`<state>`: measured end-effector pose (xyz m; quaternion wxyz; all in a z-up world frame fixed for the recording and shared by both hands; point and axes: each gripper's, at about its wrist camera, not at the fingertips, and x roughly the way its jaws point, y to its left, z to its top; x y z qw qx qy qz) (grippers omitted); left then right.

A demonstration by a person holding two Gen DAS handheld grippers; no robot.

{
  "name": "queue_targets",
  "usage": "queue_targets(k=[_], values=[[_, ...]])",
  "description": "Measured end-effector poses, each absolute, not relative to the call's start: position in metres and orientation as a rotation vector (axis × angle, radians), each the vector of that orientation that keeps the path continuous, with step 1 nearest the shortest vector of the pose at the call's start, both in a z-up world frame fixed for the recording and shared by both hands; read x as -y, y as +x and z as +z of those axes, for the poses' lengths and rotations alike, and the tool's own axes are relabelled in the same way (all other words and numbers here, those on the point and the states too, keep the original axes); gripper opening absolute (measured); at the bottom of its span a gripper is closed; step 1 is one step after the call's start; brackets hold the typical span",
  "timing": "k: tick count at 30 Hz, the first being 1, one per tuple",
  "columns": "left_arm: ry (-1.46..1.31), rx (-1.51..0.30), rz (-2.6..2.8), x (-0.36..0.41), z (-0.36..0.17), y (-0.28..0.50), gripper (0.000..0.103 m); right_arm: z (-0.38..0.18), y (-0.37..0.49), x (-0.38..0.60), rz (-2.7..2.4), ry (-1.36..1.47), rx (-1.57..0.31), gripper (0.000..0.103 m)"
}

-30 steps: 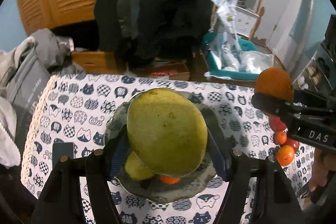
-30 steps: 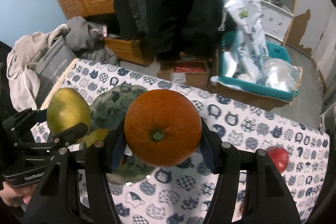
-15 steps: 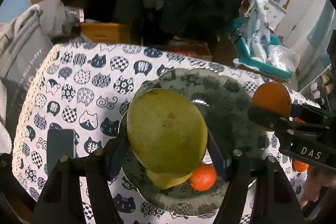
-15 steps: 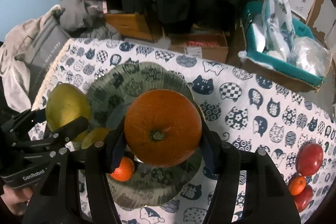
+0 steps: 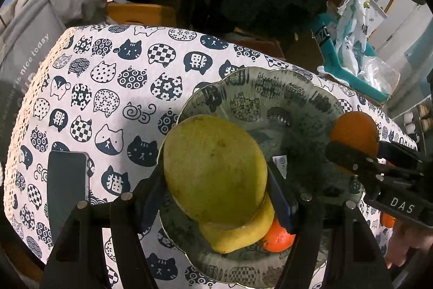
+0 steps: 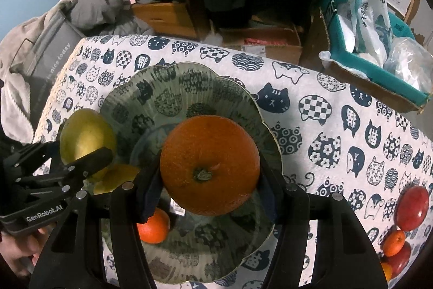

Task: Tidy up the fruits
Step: 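Open the left tool to drop the mango in the bowl while the right tool releases the orange, then withdraw both tools from the bowl toward the remaining fruit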

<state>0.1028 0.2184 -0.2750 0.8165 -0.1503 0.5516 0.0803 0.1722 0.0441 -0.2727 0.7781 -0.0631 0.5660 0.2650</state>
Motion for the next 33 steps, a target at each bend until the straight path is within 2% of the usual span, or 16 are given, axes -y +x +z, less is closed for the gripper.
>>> queue_targets(k=[11,16,22,33], values=[[-0.382,-1.247,0.171,-0.225,-0.294,0.107,0.072,-0.28,0.175,-0.047,0.59,-0.101,-1.259,0.062],[-0.364,-1.245,0.133,-0.217,-0.292,0.106,0.086,-0.283,0.176,-0.049,0.598,-0.084,-1.28,0.064],[-0.336,-1.244,0.141,-0.212,-0.286,0.106,0.086,-0.288,0.177,-0.049,0.601,-0.068,-1.305,0.065],[-0.335,-1.193,0.139,-0.207,-0.258,0.095,0.086,-0.252,0.176,-0.04,0.607,-0.052,-1.226,0.068]])
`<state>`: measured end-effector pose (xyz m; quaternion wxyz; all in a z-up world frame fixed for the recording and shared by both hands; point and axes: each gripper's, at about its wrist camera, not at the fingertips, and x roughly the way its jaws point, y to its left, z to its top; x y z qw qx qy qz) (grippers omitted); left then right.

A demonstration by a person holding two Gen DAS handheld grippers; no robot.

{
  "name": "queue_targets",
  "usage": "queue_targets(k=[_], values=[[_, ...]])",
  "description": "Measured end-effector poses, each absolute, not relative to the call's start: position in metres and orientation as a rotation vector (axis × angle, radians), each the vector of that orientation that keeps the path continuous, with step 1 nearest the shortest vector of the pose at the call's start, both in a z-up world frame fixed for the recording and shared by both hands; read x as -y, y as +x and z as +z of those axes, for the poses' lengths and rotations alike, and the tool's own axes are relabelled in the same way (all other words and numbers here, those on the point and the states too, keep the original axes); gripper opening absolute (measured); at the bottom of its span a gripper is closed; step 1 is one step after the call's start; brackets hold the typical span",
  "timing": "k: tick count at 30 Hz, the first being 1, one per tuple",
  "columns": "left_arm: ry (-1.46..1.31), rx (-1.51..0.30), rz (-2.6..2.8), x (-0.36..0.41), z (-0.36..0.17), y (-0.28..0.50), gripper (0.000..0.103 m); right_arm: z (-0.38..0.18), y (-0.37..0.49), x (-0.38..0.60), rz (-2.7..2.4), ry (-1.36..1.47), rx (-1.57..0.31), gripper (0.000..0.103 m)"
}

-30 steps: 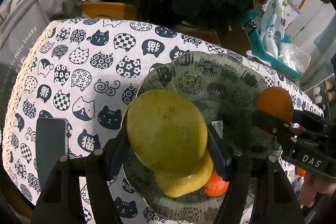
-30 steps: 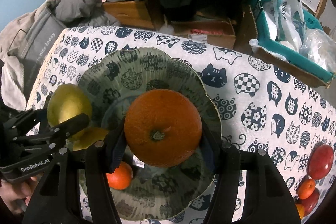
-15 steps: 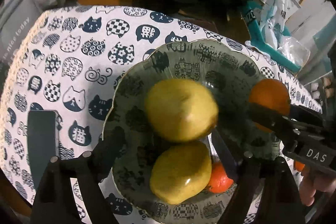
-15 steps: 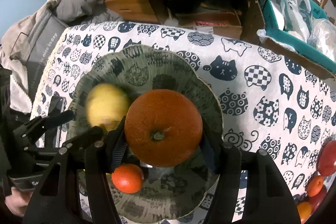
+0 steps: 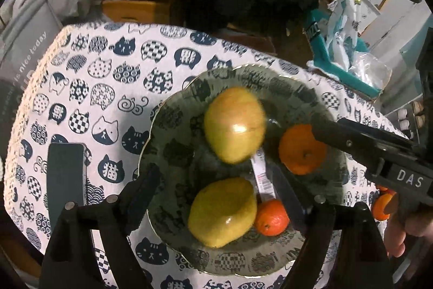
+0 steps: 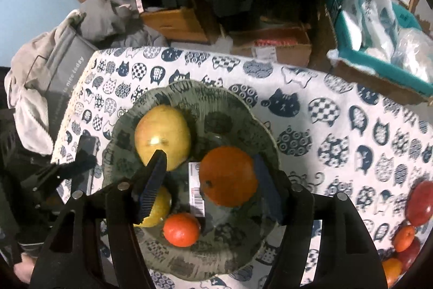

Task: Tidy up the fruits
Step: 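Withdraw both tools from the bowl toward the remaining fruit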

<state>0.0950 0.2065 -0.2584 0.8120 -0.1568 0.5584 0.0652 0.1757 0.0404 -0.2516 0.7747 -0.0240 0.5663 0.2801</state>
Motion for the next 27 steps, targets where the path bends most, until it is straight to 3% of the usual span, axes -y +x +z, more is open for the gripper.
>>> queue_targets(k=[27], values=[[-0.245,-1.005,0.024,-0.131,-0.157,0.06,0.086,-0.143,0.117,0.069,0.419,-0.22,-0.982,0.068]])
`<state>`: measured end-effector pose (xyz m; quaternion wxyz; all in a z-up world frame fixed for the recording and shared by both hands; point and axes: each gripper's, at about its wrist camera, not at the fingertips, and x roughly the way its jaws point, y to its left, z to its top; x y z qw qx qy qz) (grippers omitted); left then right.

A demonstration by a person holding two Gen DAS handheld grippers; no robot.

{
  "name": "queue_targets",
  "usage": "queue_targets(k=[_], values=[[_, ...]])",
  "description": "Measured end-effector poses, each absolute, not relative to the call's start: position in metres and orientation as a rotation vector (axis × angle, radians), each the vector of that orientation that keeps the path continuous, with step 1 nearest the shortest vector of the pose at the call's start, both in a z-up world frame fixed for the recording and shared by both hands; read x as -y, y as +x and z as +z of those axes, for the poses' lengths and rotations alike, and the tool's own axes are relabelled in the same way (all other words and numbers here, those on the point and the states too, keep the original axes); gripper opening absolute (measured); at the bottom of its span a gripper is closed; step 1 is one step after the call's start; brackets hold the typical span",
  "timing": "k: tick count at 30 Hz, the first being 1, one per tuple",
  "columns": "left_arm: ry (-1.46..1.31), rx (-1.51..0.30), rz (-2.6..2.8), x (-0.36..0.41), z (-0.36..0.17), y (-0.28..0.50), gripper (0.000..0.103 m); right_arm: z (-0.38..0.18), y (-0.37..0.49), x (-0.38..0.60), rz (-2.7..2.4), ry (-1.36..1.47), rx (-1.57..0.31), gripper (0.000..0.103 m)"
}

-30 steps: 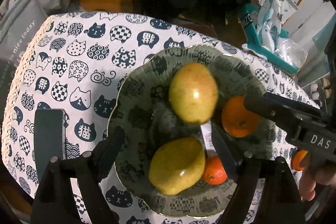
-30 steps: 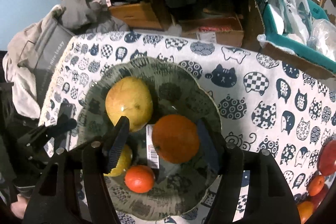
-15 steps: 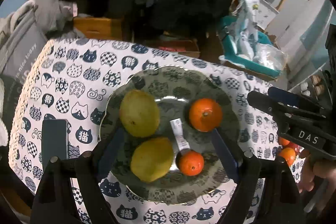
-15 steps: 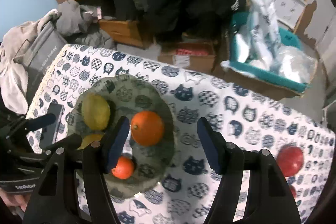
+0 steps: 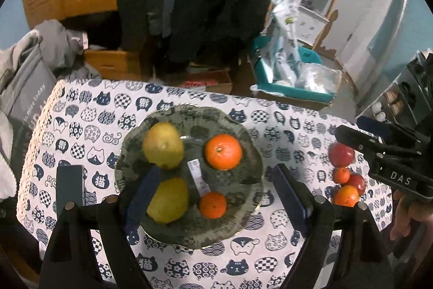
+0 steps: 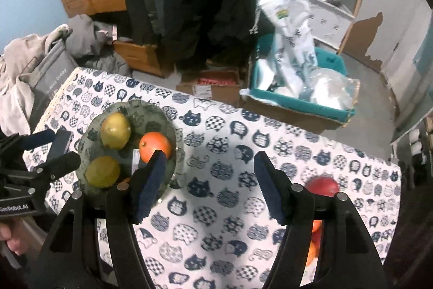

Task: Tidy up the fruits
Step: 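Withdraw both tools from the bowl toward the remaining fruit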

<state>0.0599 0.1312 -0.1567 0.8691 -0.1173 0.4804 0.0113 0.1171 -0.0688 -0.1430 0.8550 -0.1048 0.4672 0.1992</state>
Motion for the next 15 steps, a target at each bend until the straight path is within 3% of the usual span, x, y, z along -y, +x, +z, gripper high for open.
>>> queue_targets(k=[15], values=[[-0.138,-0.878,-0.044,-0.069,-0.104,0.029,0.088,-0.108,0.067,0.144,0.379,-0.205,-0.895,0.071]])
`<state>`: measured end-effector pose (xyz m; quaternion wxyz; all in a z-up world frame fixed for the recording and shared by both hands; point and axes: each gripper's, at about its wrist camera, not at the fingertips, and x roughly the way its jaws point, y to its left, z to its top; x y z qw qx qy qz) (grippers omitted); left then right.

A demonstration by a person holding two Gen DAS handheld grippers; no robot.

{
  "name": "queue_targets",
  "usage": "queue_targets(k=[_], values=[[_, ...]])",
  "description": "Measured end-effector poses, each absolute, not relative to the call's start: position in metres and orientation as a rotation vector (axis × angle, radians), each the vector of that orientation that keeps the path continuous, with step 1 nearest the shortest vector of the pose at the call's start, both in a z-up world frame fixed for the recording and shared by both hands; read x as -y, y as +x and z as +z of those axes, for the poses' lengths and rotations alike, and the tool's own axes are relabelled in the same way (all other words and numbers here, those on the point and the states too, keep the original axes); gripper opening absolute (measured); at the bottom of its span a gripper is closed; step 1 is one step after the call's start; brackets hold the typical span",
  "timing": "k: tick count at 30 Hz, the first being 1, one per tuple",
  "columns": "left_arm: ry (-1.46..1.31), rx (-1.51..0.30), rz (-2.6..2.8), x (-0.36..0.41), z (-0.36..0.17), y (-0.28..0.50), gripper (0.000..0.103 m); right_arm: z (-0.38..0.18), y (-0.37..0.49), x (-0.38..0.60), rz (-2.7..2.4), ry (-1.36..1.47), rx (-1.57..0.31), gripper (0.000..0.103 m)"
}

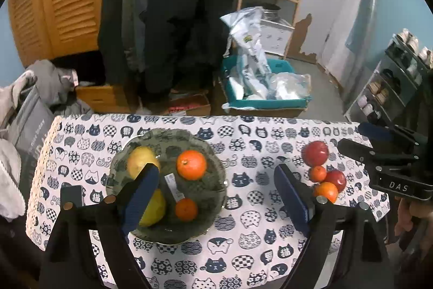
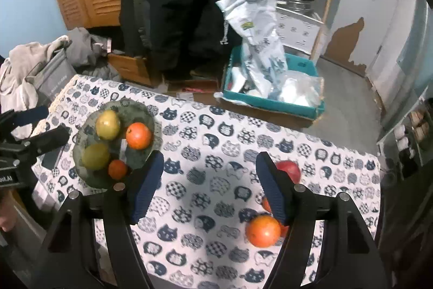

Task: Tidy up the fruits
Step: 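Withdraw both tools from the bowl toward the remaining fruit, then lower the left tool to a large orange while the right tool approaches a red apple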

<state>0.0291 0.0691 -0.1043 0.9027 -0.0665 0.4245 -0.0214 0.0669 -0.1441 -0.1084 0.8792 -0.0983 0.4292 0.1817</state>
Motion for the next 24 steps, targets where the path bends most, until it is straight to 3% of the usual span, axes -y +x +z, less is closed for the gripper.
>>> queue_targets(k=[7,24], values=[[-0.083,-0.85,-0.088,-0.038,-0.093,0.02,0.095,-0.097,0.05,0.18,0.362,-0.177,-0.858,0.075],[0.019,-0.884,-0.18,0.046,-0.104,0.029,0.099,-0.125,0.049,0.275,0.211,-0.067,-0.898,0.075]])
